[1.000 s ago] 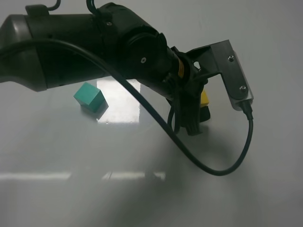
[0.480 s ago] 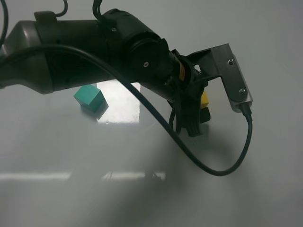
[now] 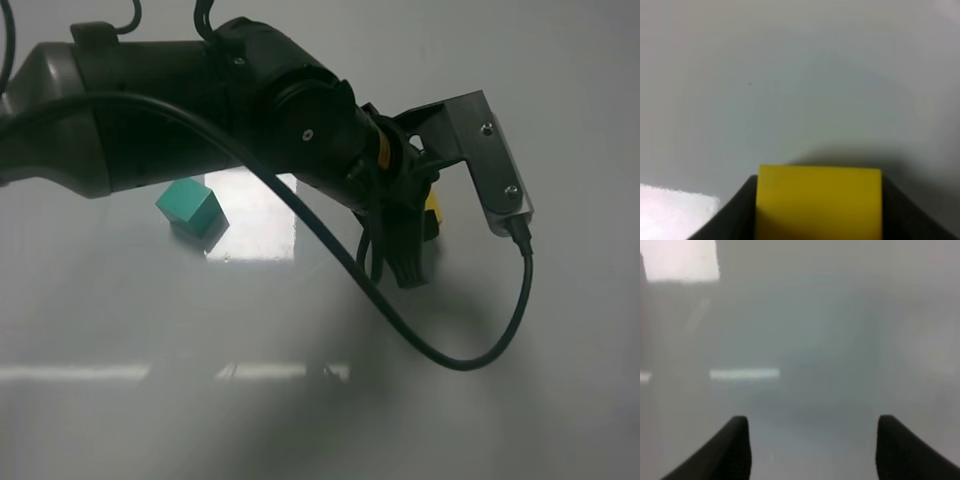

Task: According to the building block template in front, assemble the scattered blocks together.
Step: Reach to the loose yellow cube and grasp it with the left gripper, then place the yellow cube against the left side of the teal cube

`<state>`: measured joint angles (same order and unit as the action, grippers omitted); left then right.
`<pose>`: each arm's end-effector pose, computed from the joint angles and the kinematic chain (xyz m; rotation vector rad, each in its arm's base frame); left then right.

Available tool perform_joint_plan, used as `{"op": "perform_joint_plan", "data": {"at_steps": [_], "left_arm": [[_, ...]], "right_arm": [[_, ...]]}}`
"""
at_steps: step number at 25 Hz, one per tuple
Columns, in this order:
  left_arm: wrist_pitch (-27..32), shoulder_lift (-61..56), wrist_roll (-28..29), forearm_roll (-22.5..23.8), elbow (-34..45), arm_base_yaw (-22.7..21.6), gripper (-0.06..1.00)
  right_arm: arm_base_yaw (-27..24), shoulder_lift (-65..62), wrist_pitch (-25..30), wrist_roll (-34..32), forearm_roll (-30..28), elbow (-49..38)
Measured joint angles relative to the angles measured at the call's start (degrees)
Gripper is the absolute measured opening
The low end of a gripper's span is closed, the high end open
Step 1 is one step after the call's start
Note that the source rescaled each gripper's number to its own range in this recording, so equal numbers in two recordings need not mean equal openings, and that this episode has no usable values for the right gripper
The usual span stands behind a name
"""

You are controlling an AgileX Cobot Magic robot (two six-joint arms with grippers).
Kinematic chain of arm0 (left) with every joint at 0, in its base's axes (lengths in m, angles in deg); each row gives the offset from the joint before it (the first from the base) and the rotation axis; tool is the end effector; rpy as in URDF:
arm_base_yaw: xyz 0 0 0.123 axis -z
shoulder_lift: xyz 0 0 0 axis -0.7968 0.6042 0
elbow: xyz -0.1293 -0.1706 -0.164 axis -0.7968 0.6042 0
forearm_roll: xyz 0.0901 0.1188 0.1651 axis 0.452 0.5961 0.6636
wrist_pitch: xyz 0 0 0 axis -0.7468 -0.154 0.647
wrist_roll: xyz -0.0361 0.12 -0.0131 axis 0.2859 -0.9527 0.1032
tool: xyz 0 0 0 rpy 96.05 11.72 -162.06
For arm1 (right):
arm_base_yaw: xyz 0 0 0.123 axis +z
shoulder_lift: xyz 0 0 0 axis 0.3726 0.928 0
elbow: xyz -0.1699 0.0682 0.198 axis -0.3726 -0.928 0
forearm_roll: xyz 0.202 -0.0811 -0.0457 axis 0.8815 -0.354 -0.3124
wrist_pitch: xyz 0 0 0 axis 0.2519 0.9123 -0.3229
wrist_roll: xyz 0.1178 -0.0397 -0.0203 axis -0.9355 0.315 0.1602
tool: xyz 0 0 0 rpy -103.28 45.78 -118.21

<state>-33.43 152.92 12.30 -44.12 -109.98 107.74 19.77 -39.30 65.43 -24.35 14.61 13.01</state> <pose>0.2684 -0.3482 0.3139 1.5207 1.5570 0.0057 0.0185 -0.0103 0.2581 0.0359 1.9501 -0.1325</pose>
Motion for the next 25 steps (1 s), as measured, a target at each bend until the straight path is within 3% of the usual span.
{"op": "perform_joint_plan", "data": {"at_steps": [9,13,18,25], "left_arm": [[1.6,-0.3,0.0,0.3,-0.6,0.0,0.0],[6.3,-2.1,-0.3,1.1,-4.2,0.0,0.0],[14.4,-5.4,-2.1,5.3,-9.1,0.1,0.0],[26.0,-10.9,-10.8,9.6,-9.8,0.4,0.0]], "right_arm": [[0.0,0.0,0.0,0.0,0.0,0.0],[0.0,0.0,0.0,0.0,0.0,0.0],[0.0,0.0,0.0,0.0,0.0,0.0],[0.0,0.0,0.0,0.0,0.0,0.0]]}}
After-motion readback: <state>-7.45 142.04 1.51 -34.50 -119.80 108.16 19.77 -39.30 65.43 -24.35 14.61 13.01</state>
